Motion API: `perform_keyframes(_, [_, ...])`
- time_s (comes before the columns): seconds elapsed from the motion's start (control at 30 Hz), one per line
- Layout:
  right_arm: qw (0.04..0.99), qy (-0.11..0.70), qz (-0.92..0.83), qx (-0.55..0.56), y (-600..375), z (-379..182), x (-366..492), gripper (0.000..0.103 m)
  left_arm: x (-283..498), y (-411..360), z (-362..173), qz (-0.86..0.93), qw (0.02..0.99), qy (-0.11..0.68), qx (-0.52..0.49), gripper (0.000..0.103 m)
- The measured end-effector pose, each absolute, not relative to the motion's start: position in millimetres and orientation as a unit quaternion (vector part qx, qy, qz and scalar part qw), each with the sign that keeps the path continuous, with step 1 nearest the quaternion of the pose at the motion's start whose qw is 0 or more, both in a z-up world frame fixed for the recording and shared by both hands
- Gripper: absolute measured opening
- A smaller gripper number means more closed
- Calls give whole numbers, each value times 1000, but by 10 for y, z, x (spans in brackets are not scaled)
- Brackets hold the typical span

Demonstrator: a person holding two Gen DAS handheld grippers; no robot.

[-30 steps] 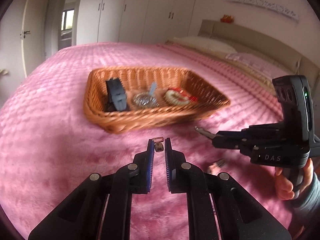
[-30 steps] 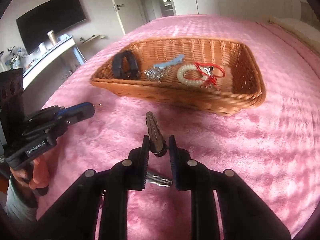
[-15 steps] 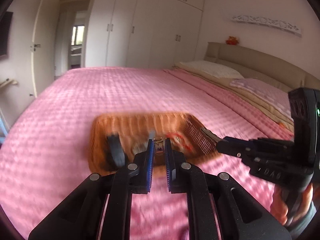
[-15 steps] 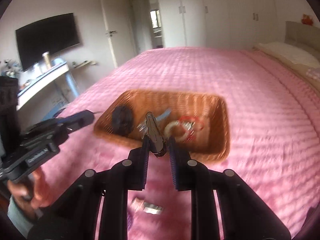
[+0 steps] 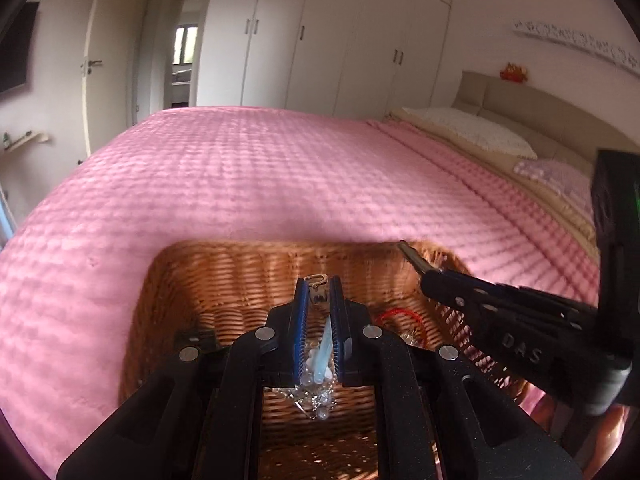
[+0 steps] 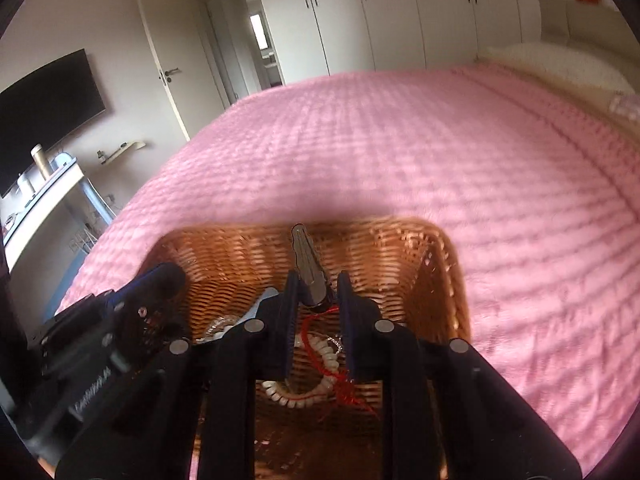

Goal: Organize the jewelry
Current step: 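Carry the earring and silver clip into the basket and open both tools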

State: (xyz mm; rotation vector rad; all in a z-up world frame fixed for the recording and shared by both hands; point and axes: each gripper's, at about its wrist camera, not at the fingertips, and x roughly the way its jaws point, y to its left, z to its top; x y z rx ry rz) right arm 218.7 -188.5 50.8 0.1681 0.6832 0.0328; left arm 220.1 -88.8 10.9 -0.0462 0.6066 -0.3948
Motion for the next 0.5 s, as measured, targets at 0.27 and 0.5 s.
perform_keyframes(0.27, [924, 372, 16, 80, -1834, 284, 2272, 17, 2252, -920, -49, -199, 925, 323, -19, 10])
perform_keyframes(0.5, [924, 370, 26, 97, -1875, 305, 2217, 29, 2235, -791, 9, -197, 926, 318, -49, 24])
